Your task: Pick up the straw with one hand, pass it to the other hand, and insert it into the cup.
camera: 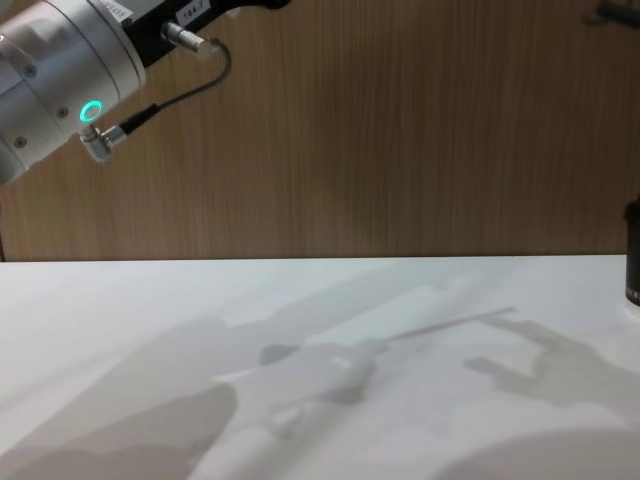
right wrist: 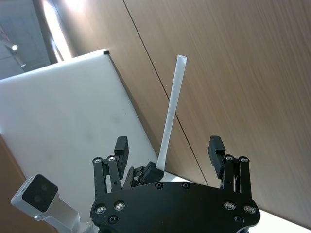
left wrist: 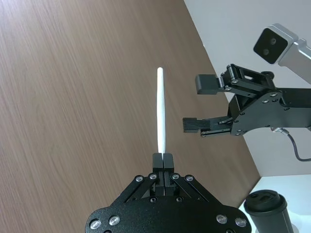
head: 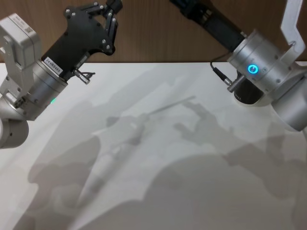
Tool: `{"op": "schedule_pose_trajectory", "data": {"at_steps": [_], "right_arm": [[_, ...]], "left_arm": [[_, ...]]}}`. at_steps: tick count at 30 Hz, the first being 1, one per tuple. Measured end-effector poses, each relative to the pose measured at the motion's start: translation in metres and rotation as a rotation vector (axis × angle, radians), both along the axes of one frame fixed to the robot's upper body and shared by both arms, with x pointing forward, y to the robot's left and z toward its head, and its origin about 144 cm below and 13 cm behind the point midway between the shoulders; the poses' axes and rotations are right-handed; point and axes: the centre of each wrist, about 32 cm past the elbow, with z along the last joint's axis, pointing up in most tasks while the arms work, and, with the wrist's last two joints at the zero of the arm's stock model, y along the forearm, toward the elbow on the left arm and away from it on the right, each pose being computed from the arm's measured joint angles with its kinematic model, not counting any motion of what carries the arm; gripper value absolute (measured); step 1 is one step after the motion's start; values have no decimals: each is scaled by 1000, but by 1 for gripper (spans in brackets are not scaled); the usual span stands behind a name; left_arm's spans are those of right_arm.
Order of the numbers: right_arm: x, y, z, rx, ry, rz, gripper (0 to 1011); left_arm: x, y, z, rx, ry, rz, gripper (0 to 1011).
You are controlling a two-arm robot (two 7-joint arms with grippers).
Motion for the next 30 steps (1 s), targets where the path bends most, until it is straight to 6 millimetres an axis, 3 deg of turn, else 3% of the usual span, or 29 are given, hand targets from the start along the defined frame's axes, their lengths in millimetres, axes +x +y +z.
{"op": "schedule_pose_trajectory", "data": {"at_steps": [30], "right_arm": [[37,6,2,51,13,34,1001]], "left_arm": [[0,0,0,0,0,0,10]]}}
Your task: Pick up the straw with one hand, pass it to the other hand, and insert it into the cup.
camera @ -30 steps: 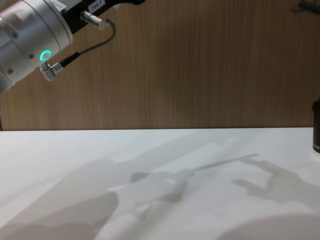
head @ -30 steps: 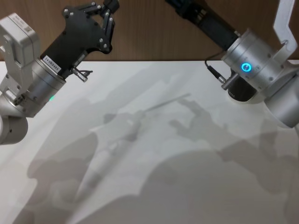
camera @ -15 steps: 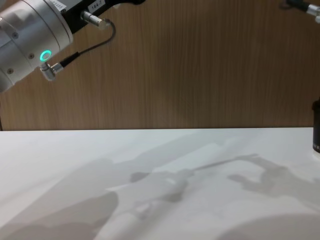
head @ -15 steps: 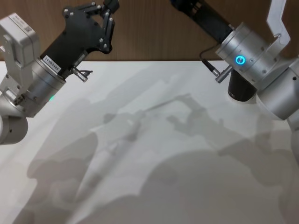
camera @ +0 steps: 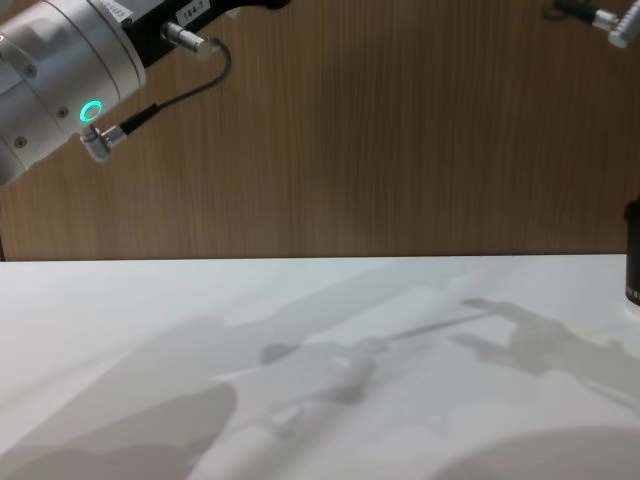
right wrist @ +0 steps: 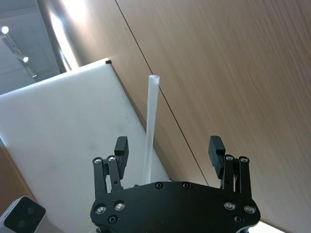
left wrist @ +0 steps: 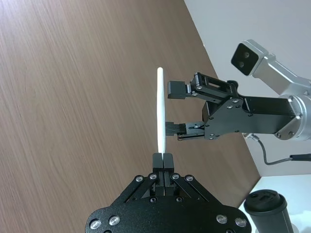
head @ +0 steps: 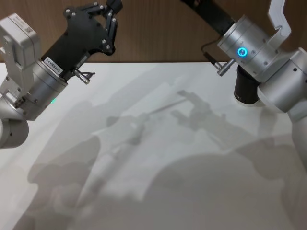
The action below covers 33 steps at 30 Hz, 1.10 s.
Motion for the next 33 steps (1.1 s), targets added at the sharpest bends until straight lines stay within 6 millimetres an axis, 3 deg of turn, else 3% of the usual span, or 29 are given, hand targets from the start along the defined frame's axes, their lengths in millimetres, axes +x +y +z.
{"op": "schedule_pose_trajectory", "data": {"at_steps": [21,26,33], "right_arm": [[22,1,1,25,29,18,1002],[24,1,1,28,31,21,917],[26,1,1,30,34,22,687]], "left_arm": [[0,0,0,0,0,0,10],[0,0,0,0,0,0,10],[0,0,0,0,0,0,10]]}}
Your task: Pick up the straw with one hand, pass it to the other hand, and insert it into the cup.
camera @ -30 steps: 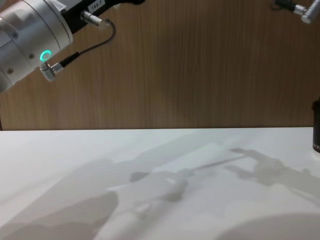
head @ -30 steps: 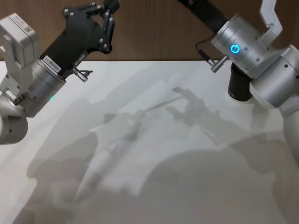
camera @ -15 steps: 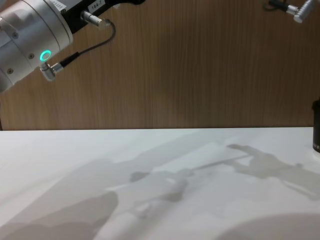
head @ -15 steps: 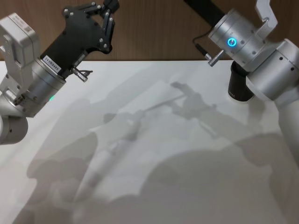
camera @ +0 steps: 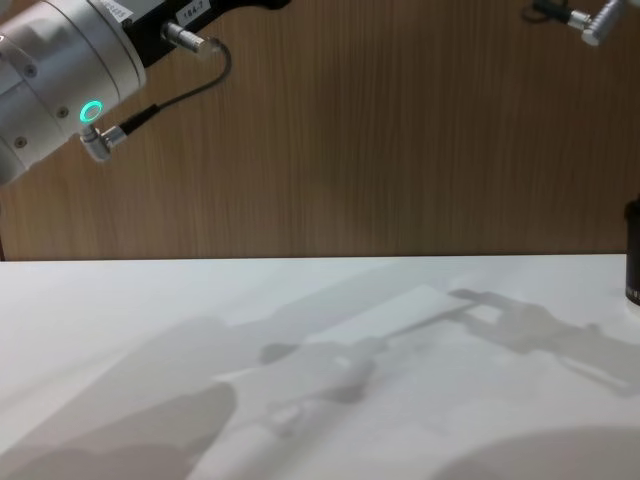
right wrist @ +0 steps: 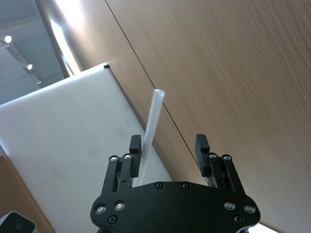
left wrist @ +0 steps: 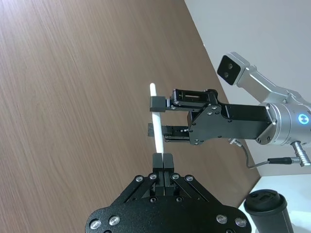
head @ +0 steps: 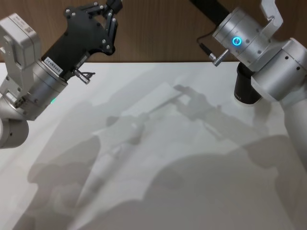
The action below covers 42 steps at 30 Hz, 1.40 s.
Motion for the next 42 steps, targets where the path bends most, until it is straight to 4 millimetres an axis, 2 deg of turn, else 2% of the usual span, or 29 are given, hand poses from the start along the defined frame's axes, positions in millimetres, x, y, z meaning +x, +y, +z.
{"op": "schedule_pose_trajectory", "data": {"at_steps": [5,6,13,18,34,38,41,42], "right_arm": [[1,0,0,1,1,0,546],[1,0,0,1,2,1,482],[2,0,0,2,2,2,262],[2,0,0,2,3,2,141],[2,0,0,3,4,1,8],[2,0,-1,2,4,-2,8],[1,0,-2,0,3,-8,8],[1,0,-3,-1,3,-11,8]], "left_arm": [[0,0,0,0,0,0,10],[0,0,0,0,0,0,10],[0,0,0,0,0,0,10],[0,0,0,0,0,0,10],[0,0,0,0,0,0,5],[0,0,0,0,0,0,92],[0,0,0,0,0,0,215],[0,0,0,0,0,0,226]]}}
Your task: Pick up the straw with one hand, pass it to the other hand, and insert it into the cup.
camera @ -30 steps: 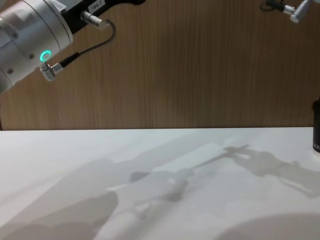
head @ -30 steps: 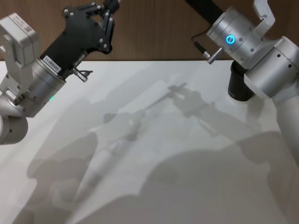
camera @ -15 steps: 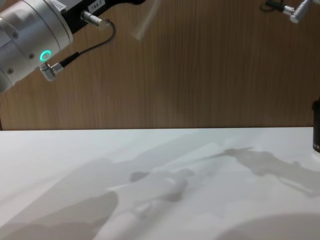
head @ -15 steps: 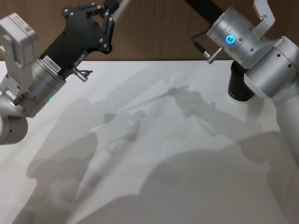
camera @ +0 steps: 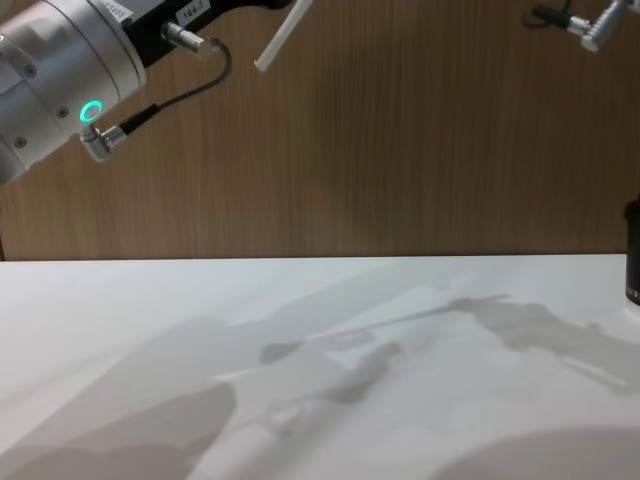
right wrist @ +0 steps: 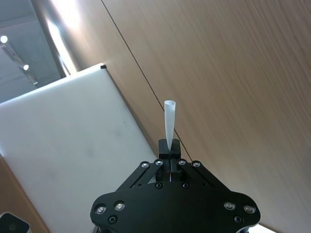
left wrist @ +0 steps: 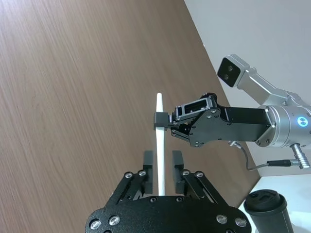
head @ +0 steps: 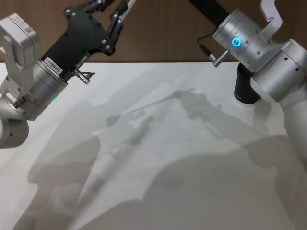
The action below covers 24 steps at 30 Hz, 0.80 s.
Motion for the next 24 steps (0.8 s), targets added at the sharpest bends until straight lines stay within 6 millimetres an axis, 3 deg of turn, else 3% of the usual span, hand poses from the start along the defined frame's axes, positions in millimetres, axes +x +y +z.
{"op": "schedule_pose_trajectory", "data": {"at_steps": [3,13,24], "right_arm": [[-1,-1,-1,-11,-7,-15,8],[-9,-7,-5,-85,-53,-105,8],[-22,-23,-5,-198,-128,-249,8]], "left_arm": [[0,0,0,0,0,0,290],[0,0,0,0,0,0,653],[0,0,0,0,0,0,944]]}}
